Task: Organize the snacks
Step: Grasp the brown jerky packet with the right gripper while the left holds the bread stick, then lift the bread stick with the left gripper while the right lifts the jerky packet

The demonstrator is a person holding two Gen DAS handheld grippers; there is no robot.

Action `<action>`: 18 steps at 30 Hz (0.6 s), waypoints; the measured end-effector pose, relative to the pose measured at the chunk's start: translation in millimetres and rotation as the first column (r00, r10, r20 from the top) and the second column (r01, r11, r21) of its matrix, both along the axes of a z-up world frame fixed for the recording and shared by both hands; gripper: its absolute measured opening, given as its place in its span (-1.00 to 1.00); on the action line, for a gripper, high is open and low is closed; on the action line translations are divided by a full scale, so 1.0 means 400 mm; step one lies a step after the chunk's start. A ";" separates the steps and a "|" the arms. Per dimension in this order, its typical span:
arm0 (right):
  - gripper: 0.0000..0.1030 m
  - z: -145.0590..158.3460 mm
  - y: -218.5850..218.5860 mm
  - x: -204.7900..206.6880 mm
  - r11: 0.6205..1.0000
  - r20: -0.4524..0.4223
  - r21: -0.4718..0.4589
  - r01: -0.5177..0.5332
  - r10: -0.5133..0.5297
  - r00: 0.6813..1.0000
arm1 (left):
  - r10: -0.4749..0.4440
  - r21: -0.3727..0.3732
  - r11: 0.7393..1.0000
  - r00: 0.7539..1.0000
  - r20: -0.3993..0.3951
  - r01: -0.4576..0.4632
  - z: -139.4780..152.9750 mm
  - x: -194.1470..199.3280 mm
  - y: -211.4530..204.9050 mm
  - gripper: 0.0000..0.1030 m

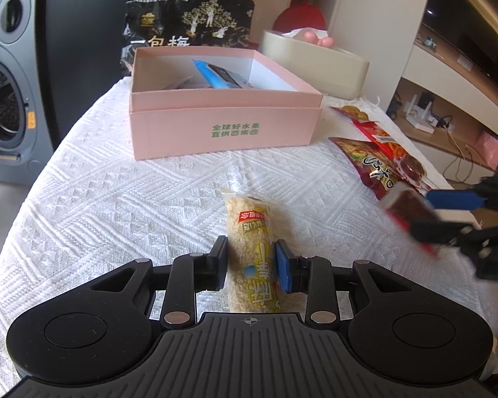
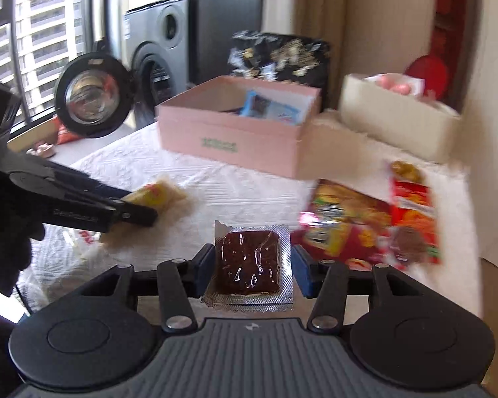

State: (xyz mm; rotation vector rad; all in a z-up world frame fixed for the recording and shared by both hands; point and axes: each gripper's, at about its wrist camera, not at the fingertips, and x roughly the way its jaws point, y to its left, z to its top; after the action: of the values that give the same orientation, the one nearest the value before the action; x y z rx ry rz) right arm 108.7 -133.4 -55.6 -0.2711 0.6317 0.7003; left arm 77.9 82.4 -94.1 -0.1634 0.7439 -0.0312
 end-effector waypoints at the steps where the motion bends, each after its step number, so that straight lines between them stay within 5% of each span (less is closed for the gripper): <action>1: -0.04 0.003 -0.017 0.001 1.000 -0.005 0.002 0.019 -0.019 1.000 | -0.002 0.003 1.000 1.000 0.002 0.002 0.000 -0.001 -0.001 -0.33; 8: 0.00 -0.036 -0.105 0.029 0.985 -0.077 -0.006 0.172 -0.172 0.982 | -0.005 -0.104 0.995 1.000 0.003 0.005 0.011 0.012 0.011 -0.35; 11: 0.17 -0.045 -0.112 0.030 0.976 -0.063 -0.004 0.219 -0.219 0.974 | -0.029 -0.076 0.997 0.999 0.015 0.030 0.013 0.014 -0.011 -0.35; 18: 0.33 -0.029 -0.008 -0.007 0.995 0.092 0.011 0.101 -0.102 0.991 | 0.027 -0.052 0.998 0.999 0.047 -0.025 0.018 0.028 0.017 -0.35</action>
State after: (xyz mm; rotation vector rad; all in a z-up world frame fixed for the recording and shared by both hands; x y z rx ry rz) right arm 106.1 -136.8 -67.1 -0.2623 0.5516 0.5884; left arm 89.2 89.1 -86.7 -0.2209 0.6939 -0.0294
